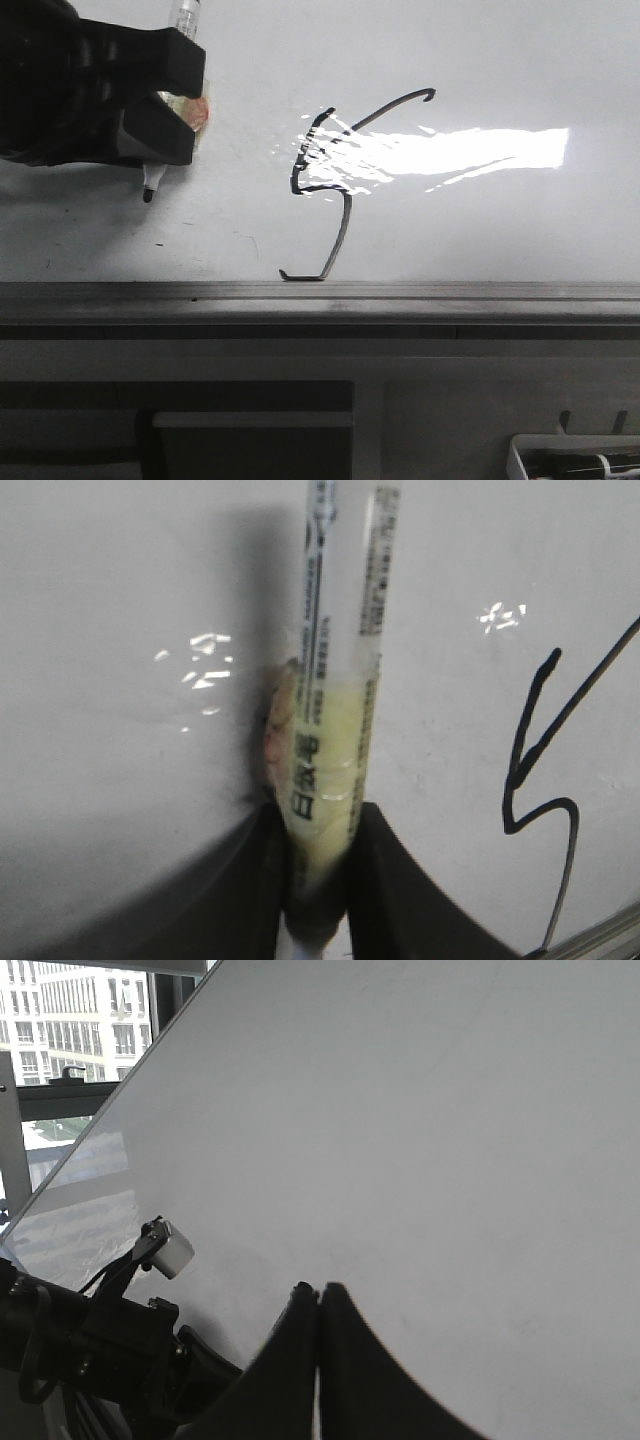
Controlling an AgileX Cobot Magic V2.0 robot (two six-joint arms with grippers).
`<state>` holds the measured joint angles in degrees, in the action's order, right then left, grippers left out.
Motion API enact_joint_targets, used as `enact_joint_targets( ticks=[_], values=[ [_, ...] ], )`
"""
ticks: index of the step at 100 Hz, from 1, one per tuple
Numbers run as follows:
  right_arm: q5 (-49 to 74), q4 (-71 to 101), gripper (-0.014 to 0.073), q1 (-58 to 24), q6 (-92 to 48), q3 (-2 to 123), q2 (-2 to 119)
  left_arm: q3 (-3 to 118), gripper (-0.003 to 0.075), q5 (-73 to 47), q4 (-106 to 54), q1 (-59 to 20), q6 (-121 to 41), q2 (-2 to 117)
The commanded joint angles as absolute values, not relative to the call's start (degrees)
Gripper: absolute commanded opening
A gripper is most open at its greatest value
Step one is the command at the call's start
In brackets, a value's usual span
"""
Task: Write number 5 on whiteboard
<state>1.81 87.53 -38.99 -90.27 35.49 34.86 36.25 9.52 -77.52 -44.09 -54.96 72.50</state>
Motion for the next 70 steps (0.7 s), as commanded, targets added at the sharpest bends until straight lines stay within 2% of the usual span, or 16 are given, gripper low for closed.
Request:
enact_joint_targets(
  ticks=[1, 18, 23, 30, 41, 52, 70],
  values=[
    [1.3, 88.0, -0.0062, -39.0, -90.3, 37.0, 34.8, 37.8, -0.0020, 12.6, -78.3, -44.3, -54.5, 73.6],
    [1.3, 88.0, -0.0062, -39.0, -90.3, 37.0, 34.8, 37.8, -0.0017, 12.6, -79.5, -44.3, -54.5, 75.5],
    [1.3, 88.1, -0.0062, -39.0, -90.3, 37.0, 34.8, 37.8, 0.0007, 12.6, -80.1, -44.3, -54.5, 75.6],
    [1.3, 88.1, -0.0062, -39.0, -90.3, 37.0, 34.8, 37.8, 0.0096, 12.6, -80.5, -44.3, -54.5, 75.6],
    [1.4, 88.5, -0.0062, -39.0, -90.3, 37.0, 34.8, 37.8, 0.0311, 13.5, -82.3, -44.3, -54.5, 75.6],
    [1.4, 88.5, -0.0062, -39.0, -90.3, 37.0, 34.8, 37.8, 0.0452, 15.4, -84.1, -44.3, -54.5, 75.6],
    [1.3, 88.5, -0.0062, -39.0, -90.3, 37.0, 34.8, 37.8, 0.0556, 16.1, -84.2, -44.3, -54.5, 74.1]
  ],
)
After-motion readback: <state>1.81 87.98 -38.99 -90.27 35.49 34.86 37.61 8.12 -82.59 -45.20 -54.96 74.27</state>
